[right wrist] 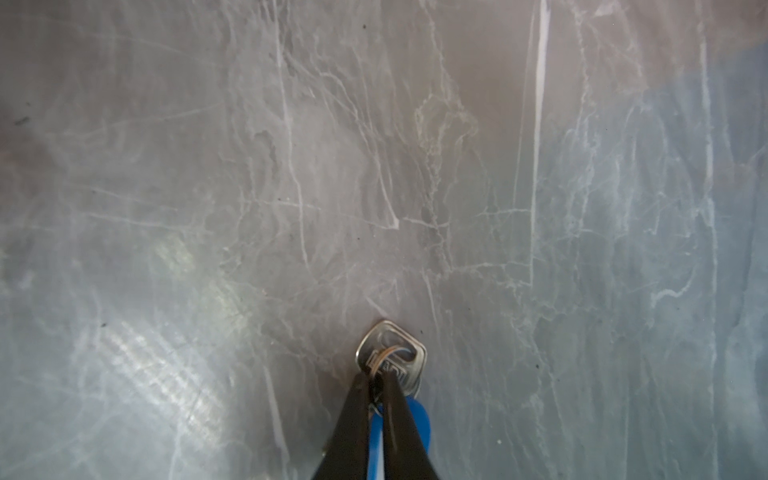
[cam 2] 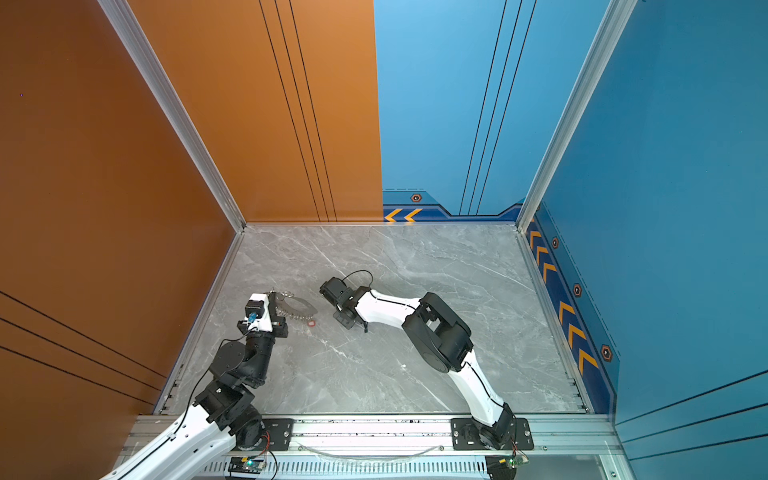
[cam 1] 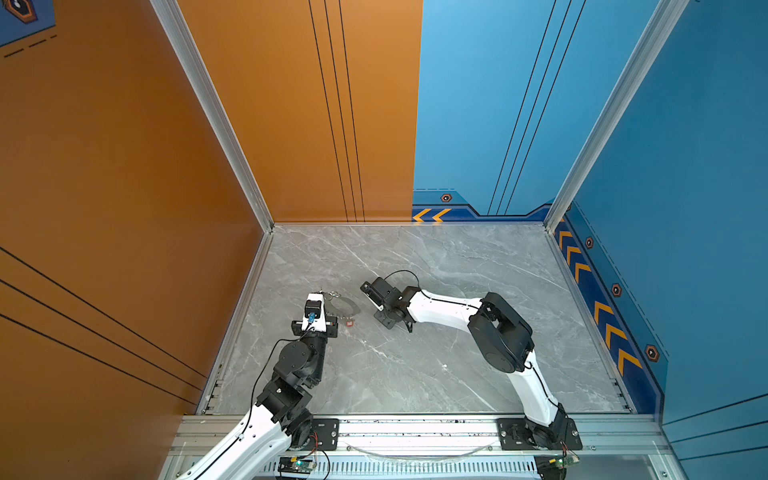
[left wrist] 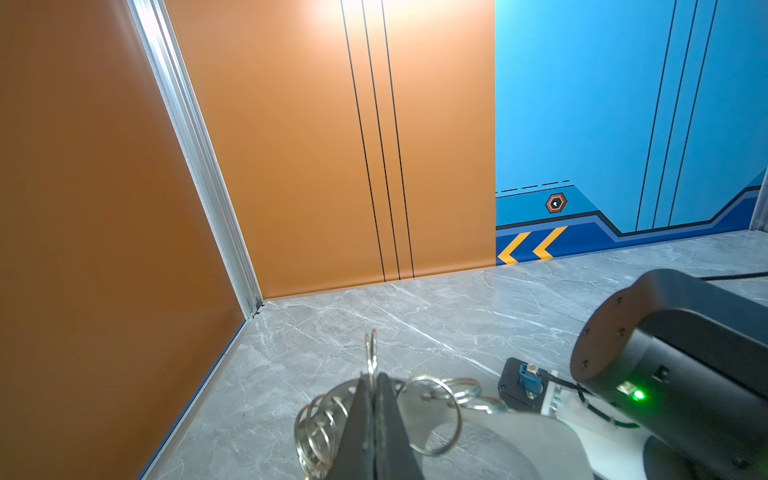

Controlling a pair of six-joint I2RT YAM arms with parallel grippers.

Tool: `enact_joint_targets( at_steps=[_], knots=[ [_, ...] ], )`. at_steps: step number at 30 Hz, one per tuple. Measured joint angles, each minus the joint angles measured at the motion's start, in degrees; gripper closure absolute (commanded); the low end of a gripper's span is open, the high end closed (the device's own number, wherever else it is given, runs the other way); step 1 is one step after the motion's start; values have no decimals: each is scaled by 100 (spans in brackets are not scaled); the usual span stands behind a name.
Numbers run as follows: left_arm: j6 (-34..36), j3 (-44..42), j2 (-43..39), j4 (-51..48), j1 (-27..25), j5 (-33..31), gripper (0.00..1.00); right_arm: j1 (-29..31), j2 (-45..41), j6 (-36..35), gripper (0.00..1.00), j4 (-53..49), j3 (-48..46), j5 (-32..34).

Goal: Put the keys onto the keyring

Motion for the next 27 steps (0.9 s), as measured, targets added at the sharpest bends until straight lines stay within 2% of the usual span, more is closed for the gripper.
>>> enact_joint_targets(
  at_steps=[8,13,19,27],
  knots=[
    [-59,0,74,2,70,87,100,0,-59,0,100,-28,-15,-2],
    [-83,0,120,2,98,140,100,-2,-452,20,100,-35,-247,-116],
    [-127,-2,177,2,118,214,100,-83,-1117,251,100,-20,-684,-623],
    [-175,-2,205,2,155,260,100,-343,-1456,828,100,197,-1628,-1541]
  ],
)
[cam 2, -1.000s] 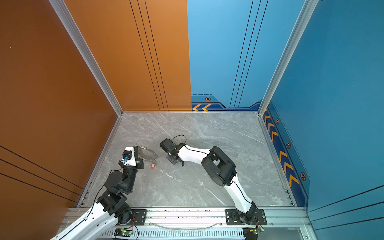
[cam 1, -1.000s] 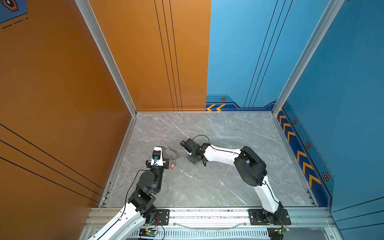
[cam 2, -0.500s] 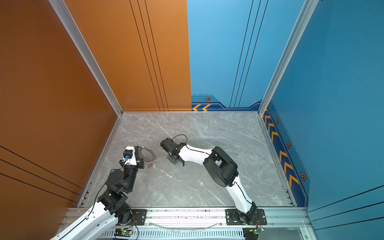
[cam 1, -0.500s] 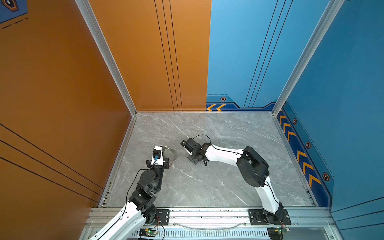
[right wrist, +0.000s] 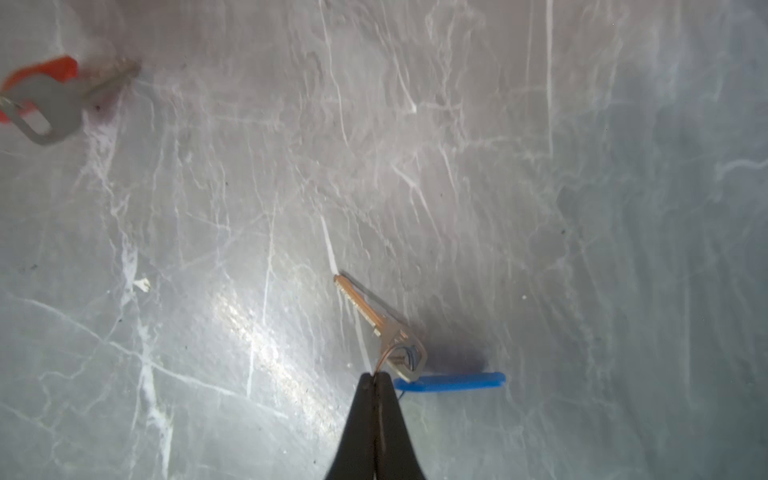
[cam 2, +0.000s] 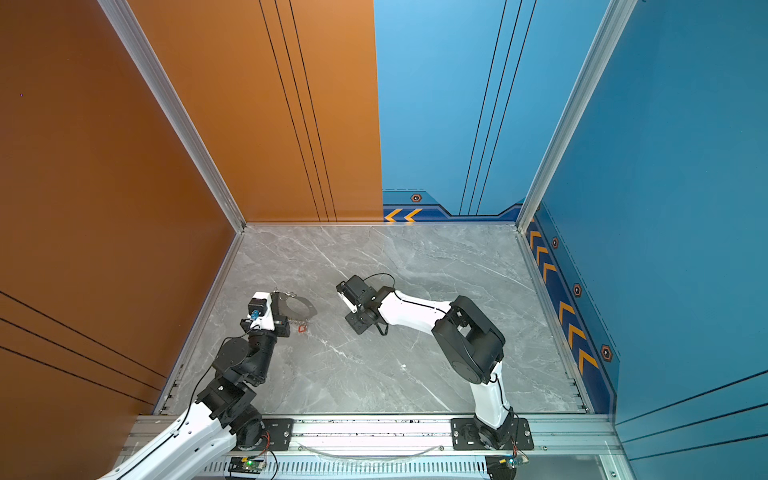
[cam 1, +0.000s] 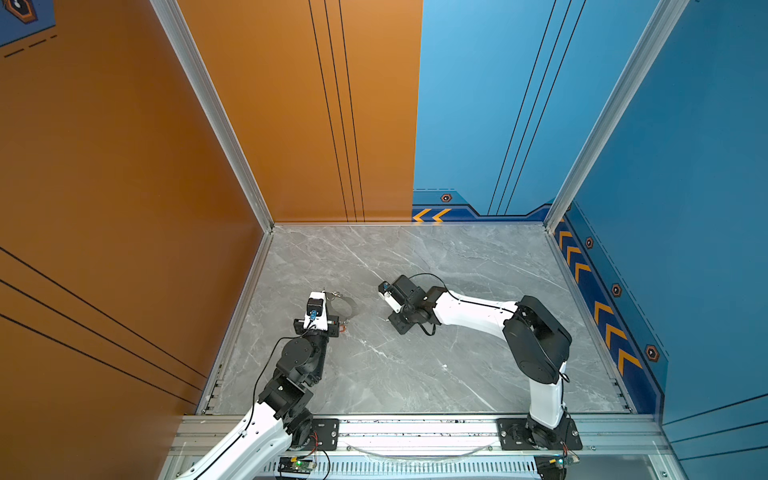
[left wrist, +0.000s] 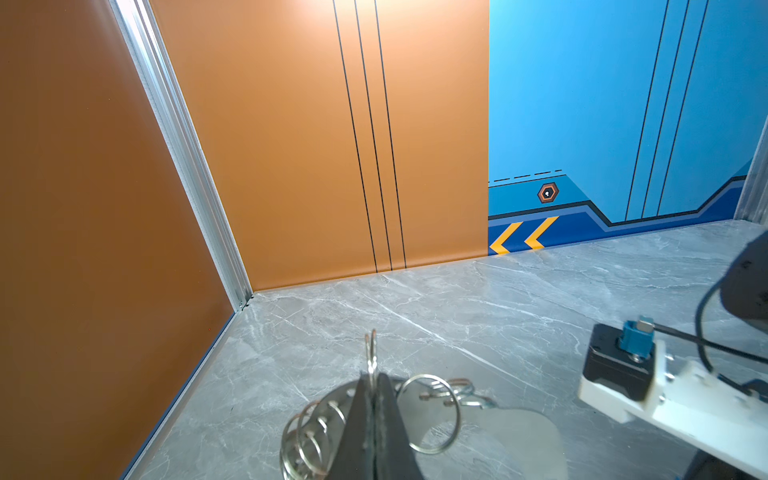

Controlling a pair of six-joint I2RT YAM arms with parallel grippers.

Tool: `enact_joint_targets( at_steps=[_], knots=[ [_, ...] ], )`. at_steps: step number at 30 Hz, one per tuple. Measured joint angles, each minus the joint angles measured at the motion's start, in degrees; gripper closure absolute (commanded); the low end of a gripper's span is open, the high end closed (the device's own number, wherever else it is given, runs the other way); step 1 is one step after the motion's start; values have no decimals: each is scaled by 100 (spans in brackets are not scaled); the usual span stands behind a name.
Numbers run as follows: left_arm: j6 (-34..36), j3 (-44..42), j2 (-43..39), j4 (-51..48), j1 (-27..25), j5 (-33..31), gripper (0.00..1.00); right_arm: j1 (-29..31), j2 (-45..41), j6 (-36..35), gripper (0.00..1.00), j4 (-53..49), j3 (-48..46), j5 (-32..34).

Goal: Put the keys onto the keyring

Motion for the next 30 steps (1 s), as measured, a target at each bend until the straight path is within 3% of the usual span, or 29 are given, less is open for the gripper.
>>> enact_joint_targets(
  at_steps=[13,18,22,30],
  knots=[
    [-61,-4,44,0,63,105,100,-146,-638,636,100,562,-1123,-546],
    [-101,-4,46,0,66,129,100,-208,-673,767,88,673,-1174,-551],
    [-103,-20,46,0,74,142,100,-87,-804,822,72,695,-1176,-262],
    [-103,-66,39,-2,101,149,100,227,-734,857,65,614,-1001,472]
  ],
)
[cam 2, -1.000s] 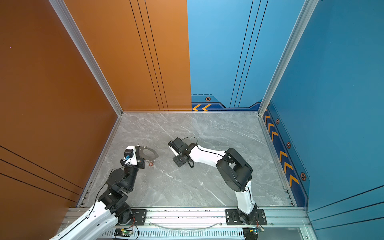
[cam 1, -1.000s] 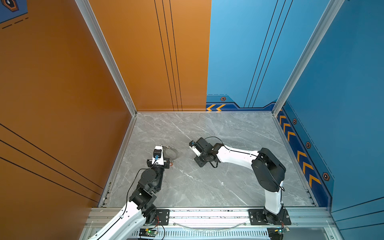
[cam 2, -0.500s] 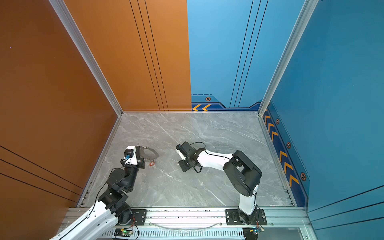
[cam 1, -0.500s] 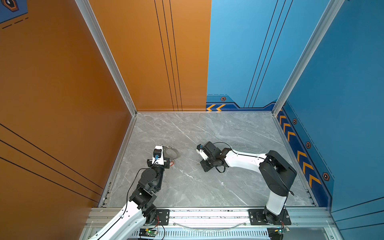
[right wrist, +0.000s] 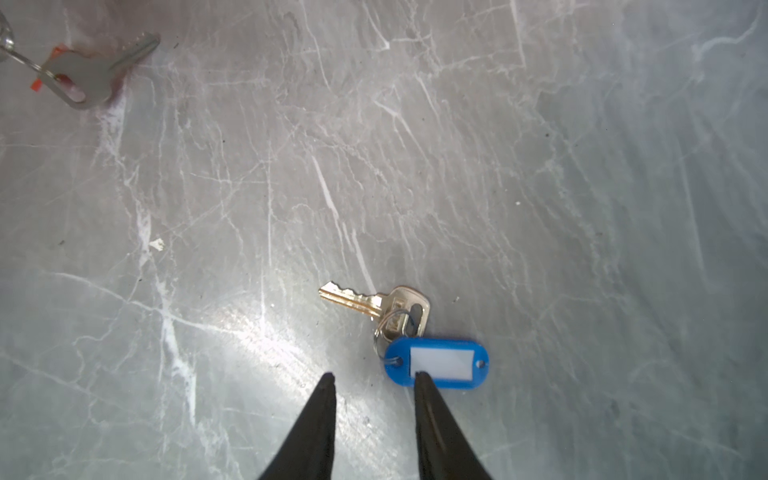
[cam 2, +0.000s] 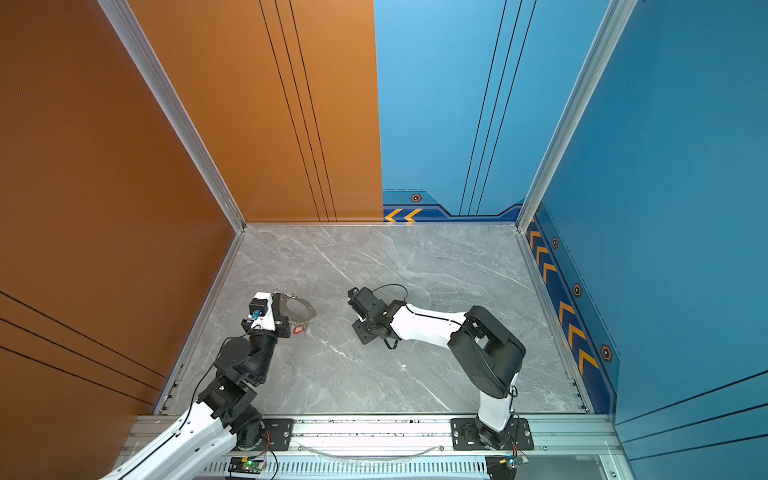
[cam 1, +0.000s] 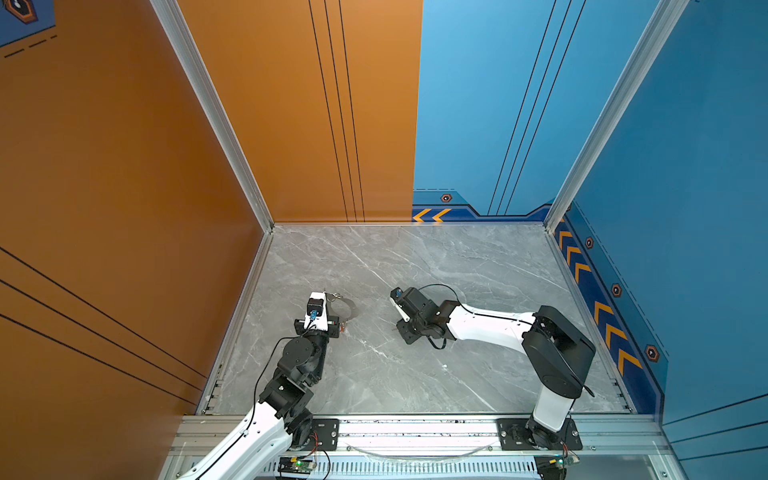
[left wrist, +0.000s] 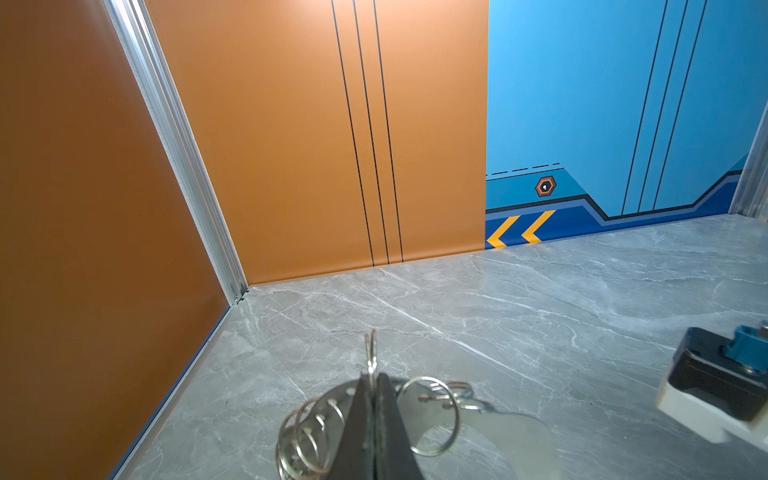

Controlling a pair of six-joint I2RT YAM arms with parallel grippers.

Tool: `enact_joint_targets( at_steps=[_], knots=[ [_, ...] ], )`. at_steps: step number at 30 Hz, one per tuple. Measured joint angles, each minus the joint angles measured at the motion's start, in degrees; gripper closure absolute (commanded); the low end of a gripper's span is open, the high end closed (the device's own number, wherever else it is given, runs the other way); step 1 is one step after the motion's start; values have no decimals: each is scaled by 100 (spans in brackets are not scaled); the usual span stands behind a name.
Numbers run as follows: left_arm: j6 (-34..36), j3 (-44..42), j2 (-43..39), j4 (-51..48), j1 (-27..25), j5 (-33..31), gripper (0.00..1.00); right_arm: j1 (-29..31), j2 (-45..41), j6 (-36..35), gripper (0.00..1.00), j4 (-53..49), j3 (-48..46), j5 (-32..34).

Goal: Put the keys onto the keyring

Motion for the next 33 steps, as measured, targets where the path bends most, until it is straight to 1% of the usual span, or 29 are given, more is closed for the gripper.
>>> enact_joint_targets(
  at_steps=[9,16,28,33],
  knots=[
    [0,0,-7,0,0,0,100,149,396,-2,65,-146,479,470],
    [-2,0,-4,2,2,0,100,179,496,-2,65,-339,518,566],
    [-7,0,-7,2,7,44,100,229,761,-4,66,-448,662,756],
    [-44,0,-11,2,9,48,100,256,848,-20,72,-538,723,826]
  ],
)
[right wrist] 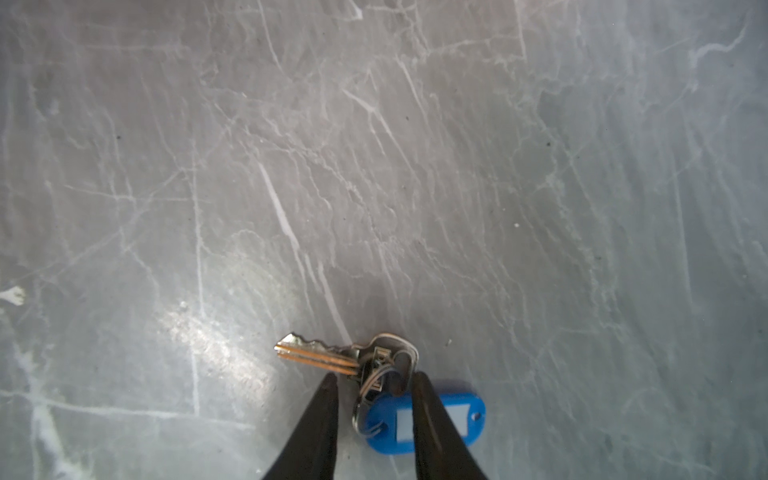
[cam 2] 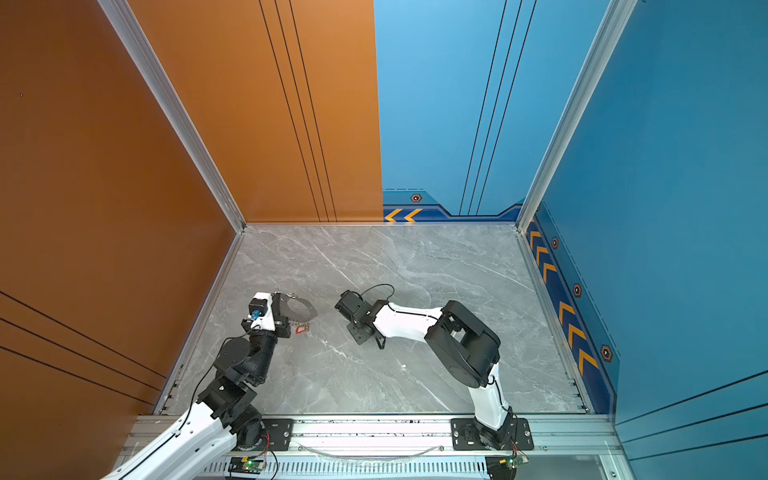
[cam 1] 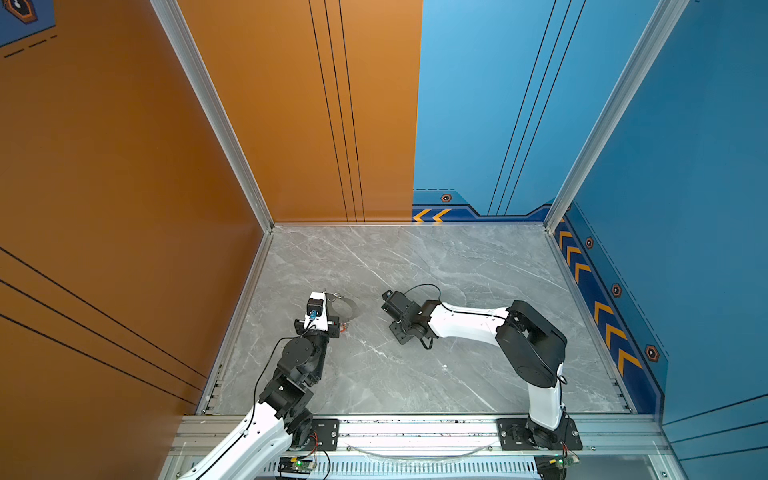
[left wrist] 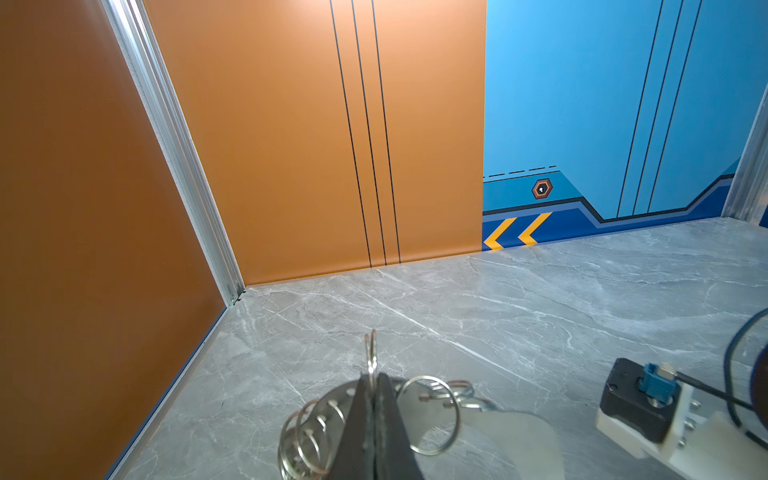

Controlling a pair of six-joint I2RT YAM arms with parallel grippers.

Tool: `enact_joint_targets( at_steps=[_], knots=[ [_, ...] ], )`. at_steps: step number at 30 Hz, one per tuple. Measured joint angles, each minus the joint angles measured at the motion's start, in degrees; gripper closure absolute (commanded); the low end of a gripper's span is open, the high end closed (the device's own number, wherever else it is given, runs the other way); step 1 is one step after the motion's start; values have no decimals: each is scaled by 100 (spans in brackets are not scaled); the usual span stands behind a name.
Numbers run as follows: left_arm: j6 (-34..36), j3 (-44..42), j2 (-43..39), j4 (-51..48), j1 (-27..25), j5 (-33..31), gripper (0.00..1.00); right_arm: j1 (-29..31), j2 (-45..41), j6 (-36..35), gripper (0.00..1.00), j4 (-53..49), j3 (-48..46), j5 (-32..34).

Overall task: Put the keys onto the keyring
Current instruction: 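Close the right gripper on the key ring and lift the blue-tagged key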

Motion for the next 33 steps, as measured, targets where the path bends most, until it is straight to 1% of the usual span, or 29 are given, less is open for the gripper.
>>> enact_joint_targets(
  at_steps=[7,11,22,27,29,33],
  knots=[
    [-2,0,0,0,4,20,100,48,2,-52,81,-129,109,251],
    [-2,0,2,-2,9,42,100,63,2,-57,83,-170,116,354],
    [-39,0,2,0,42,59,100,68,24,-50,83,-262,146,439],
    [-44,0,2,-2,68,59,100,61,83,-50,86,-317,190,435],
    [-44,0,2,0,68,61,100,61,83,-52,91,-317,203,437],
    [-44,0,2,0,68,61,100,63,83,-59,96,-317,208,435]
  ],
)
